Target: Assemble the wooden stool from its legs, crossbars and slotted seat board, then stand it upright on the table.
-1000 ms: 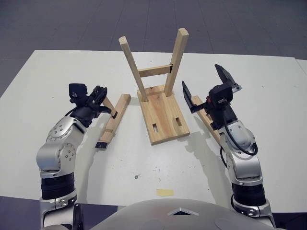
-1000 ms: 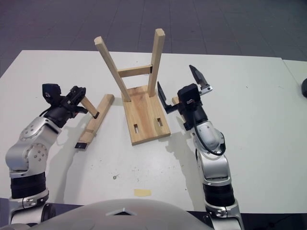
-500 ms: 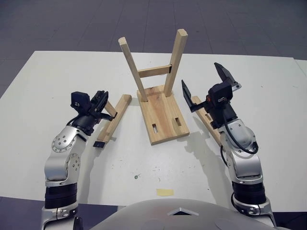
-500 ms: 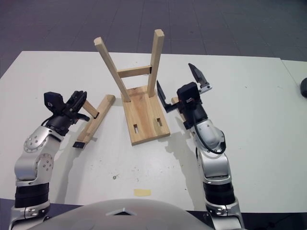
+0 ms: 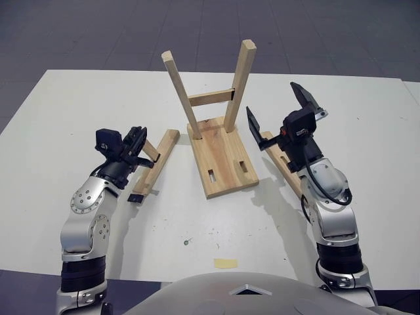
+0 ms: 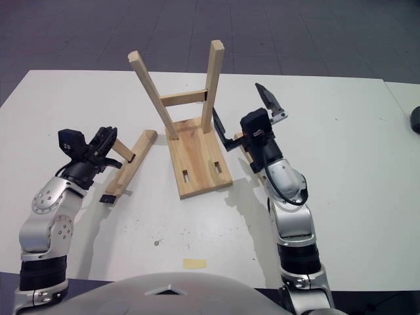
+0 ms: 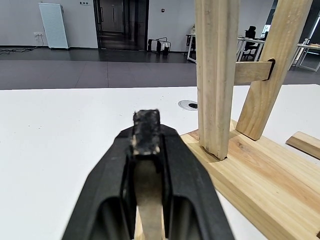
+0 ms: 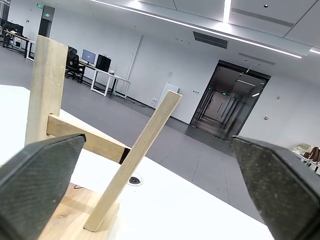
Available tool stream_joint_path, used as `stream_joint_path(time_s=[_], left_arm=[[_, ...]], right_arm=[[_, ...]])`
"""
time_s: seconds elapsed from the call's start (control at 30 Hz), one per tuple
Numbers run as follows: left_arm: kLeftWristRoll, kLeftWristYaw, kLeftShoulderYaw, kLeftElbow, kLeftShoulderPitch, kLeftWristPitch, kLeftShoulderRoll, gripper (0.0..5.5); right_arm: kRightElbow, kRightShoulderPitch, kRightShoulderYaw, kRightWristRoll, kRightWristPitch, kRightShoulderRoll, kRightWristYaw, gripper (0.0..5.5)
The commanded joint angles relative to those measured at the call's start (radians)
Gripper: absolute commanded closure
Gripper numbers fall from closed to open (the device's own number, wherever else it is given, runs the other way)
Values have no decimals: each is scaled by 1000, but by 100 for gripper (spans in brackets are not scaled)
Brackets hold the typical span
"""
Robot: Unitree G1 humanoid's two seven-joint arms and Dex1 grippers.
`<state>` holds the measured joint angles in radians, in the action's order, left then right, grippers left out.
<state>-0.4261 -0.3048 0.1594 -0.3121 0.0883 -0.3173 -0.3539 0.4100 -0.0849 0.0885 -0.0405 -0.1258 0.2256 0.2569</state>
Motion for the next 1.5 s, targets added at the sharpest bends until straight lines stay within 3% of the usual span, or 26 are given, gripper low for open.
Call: stream_joint_path(time_s=[0.03,0.83,0.87,1.5], left_arm=[[54,12,-36,54,80,-56,3,508],[105,-45,-65,130,-7,-16,-42,508],[105,-47,-65,133,-10,-18,-43,471],[150,10,-7,106,-154,-23,-38,164]], right_arm=[[-9,-20,6,1,9,-3,2,10],[-18,-21,4,-27,37,-18,-40,10],[-18,-20,5,-28,37,-19,-42,10],[-34,-10,29,-49,47,-29,-42,10]])
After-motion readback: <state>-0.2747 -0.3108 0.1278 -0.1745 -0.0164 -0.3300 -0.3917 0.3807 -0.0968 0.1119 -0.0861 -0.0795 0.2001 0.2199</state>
